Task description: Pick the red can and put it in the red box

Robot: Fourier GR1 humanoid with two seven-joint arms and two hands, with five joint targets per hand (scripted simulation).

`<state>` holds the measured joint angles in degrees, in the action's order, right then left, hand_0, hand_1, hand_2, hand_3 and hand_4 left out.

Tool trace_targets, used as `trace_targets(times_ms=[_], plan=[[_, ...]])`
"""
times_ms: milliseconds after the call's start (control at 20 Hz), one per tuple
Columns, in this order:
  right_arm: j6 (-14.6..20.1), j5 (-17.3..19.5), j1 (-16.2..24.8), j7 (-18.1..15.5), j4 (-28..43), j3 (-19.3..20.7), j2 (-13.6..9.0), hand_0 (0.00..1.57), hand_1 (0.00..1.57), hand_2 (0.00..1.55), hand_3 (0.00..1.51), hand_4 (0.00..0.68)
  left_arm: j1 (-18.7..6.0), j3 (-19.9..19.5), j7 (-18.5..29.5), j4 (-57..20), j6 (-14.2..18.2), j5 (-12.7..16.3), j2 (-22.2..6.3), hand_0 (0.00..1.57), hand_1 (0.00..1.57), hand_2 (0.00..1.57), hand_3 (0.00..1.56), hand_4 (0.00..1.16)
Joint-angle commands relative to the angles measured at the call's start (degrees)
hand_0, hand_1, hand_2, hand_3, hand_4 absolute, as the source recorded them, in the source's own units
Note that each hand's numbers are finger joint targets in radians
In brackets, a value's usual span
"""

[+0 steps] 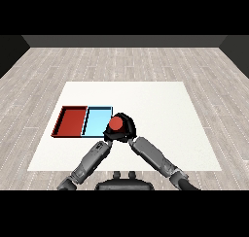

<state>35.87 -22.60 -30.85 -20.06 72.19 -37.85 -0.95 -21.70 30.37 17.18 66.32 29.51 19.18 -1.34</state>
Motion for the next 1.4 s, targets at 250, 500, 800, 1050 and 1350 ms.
trace_targets(times_ms=[250,500,800,1050,1350], plan=[[0.52,-1.47,-0.87,-0.81,-0.52,-0.93,0.92,1.45,1.45,1.44,1.38,0.615,0.30,-2.96,2.19,0.24,5.53,-2.54,1.28,1.57,1.57,1.51,1.40,1.02],[-0.65,-2.04,4.65,0.03,5.44,0.09,0.92,1.42,1.42,1.41,1.36,0.474,-1.96,-2.08,-0.39,2.04,7.62,-1.84,1.28,1.57,1.57,1.53,1.44,1.04],[-2.03,4.96,1.34,3.93,2.05,1.19,0.92,0.00,0.00,0.00,0.00,0.000,-0.55,-2.87,1.14,1.59,8.20,-3.96,1.30,1.57,1.57,1.53,1.45,1.12],[-6.51,4.58,2.51,2.77,2.28,4.46,0.70,0.00,0.00,0.00,0.00,0.000,-0.50,-2.59,-3.20,6.50,10.05,-9.04,0.97,1.57,1.57,1.54,1.47,1.12],[-2.61,6.93,4.54,3.46,6.22,4.73,0.95,0.00,0.00,0.00,0.00,0.000,1.47,-2.54,4.37,-1.15,6.96,-1.63,1.32,1.57,1.57,1.57,1.51,1.15]])
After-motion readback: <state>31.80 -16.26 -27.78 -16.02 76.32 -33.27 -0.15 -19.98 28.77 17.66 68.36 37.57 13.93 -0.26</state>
